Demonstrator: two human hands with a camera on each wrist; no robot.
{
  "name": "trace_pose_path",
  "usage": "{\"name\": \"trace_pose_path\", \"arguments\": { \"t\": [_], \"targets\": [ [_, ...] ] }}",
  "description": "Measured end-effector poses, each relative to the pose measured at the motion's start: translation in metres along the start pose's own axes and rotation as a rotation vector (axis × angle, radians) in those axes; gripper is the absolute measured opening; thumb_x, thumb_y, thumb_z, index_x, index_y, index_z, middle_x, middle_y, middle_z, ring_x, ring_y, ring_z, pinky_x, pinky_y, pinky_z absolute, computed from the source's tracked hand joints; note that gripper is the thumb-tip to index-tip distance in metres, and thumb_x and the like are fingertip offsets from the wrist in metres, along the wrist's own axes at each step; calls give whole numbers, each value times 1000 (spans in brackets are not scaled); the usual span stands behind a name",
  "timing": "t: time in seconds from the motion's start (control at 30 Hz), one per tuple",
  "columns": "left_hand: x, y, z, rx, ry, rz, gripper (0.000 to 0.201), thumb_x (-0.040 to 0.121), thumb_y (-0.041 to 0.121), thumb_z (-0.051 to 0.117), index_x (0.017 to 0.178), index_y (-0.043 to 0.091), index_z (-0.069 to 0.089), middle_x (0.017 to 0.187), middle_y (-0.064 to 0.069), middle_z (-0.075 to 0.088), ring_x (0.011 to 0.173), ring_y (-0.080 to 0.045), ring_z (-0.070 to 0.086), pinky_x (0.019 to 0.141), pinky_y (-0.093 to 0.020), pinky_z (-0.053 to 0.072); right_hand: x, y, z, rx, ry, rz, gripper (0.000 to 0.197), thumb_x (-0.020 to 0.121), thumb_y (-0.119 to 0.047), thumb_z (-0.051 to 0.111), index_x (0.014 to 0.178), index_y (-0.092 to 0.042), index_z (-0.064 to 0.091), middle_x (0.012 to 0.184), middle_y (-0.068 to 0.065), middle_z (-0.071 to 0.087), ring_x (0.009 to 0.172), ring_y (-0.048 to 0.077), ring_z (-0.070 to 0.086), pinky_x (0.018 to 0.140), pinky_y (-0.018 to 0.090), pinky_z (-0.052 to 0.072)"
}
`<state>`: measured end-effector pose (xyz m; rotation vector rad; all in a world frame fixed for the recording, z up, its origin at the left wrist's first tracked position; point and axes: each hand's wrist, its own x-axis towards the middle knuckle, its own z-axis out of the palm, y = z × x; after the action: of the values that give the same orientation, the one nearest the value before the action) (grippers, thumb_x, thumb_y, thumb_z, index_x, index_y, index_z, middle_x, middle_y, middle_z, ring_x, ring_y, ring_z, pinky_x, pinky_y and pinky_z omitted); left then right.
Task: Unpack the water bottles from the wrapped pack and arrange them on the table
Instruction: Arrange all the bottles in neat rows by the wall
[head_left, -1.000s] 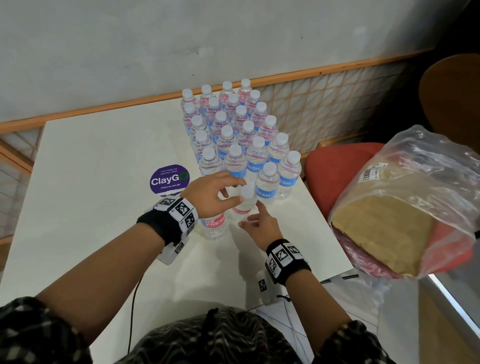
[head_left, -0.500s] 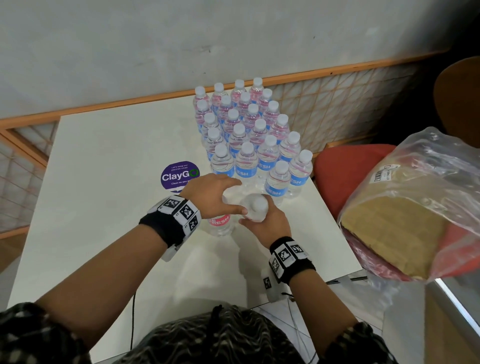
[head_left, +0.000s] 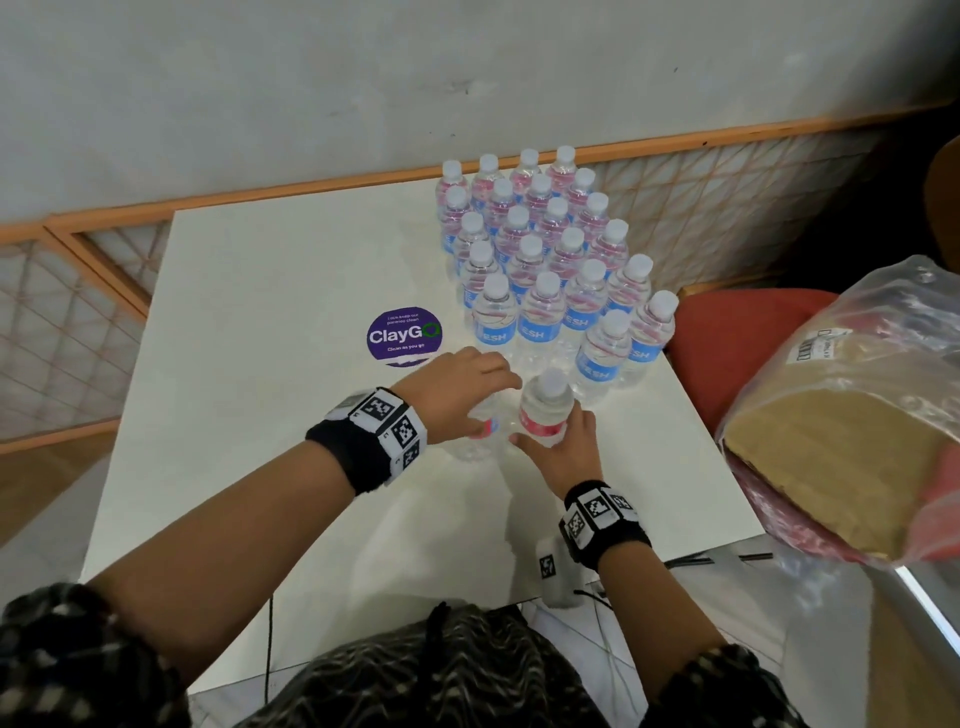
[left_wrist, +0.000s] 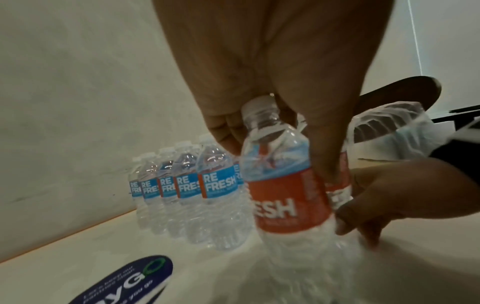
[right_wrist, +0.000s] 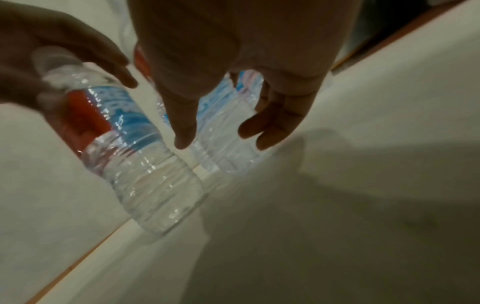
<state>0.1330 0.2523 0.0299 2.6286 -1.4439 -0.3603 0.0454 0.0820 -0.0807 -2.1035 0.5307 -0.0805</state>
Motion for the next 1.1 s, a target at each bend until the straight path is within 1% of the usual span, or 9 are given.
{"name": "trace_pose_path", "arguments": {
  "t": [0.1, 0.2, 0.33, 0.43, 0.6, 0.67, 0.73, 0.9, 1.1],
  "targets": [
    [-14, -2, 15, -148, 82, 16, 79, 83, 14, 68, 147, 29, 25, 152, 0, 25, 134, -25, 35, 109, -37, 36, -7, 14, 1, 90, -25, 85, 76, 70, -24, 82, 135, -18, 41, 126, 4, 48, 85, 21, 60, 69, 16, 45],
    [-26, -2, 25, -360, 194, -152, 105, 75, 25, 76, 150, 33, 3, 158, 0, 9, 144, -21, 20, 112, -42, 33, -9, 19, 4, 125, 39, 123, 76, 65, -28, 85, 129, -20, 45, 123, 2, 53, 95, 23, 61, 72, 21, 47],
    [-29, -2, 30, -472, 106, -585, 110, 65, 60, 74, 147, 28, 8, 135, -4, 50, 120, -27, 55, 93, -41, 48, -10, 11, 10, 189, 155, 216, 80, 60, -41, 85, 123, -23, 41, 121, 6, 51, 110, 25, 57, 92, 41, 50],
    [-21, -7, 36, -494, 15, -543, 90, 72, 56, 72, 141, 22, 26, 107, -5, 66, 97, -24, 64, 85, -37, 51, -8, 4, 9, 75, 116, 262, 87, 70, -50, 76, 140, -25, 32, 127, 7, 44, 112, 25, 54, 95, 37, 45],
    [3, -14, 34, -602, 65, -463, 73, 84, 34, 68, 143, 18, 28, 127, -5, 60, 97, -21, 65, 89, -38, 52, 1, 2, 0, 53, -1, 231, 83, 74, -37, 76, 143, -21, 31, 122, 6, 42, 113, 26, 49, 98, 32, 39],
    [13, -14, 35, -619, 89, -463, 76, 83, 32, 70, 144, 19, 27, 127, -3, 59, 97, -20, 65, 90, -36, 51, 6, 5, -3, 63, -63, 209, 80, 75, -28, 76, 142, -23, 32, 116, 3, 40, 114, 27, 48, 100, 39, 44],
    [20, -13, 40, -657, 128, -494, 80, 77, 33, 75, 142, 20, 29, 123, -2, 59, 97, -18, 64, 89, -34, 51, 11, 6, -5, 51, -90, 215, 79, 73, -31, 76, 141, -25, 35, 115, 5, 42, 113, 29, 52, 96, 46, 49],
    [32, -9, 51, -799, 289, -578, 64, 79, 22, 75, 132, 15, 39, 124, -4, 57, 103, -21, 63, 85, -29, 48, 19, -2, -7, 146, 7, 278, 80, 68, -45, 80, 129, -20, 36, 122, 10, 57, 110, 27, 57, 88, 32, 47],
    [38, -3, 59, -771, 209, -679, 73, 79, 42, 71, 138, 20, 34, 134, -1, 52, 108, -22, 63, 88, -30, 46, 16, 3, -10, 175, -60, 291, 66, 83, -31, 67, 138, -24, 33, 97, 7, 63, 89, 21, 58, 81, 28, 45]
  ]
}}
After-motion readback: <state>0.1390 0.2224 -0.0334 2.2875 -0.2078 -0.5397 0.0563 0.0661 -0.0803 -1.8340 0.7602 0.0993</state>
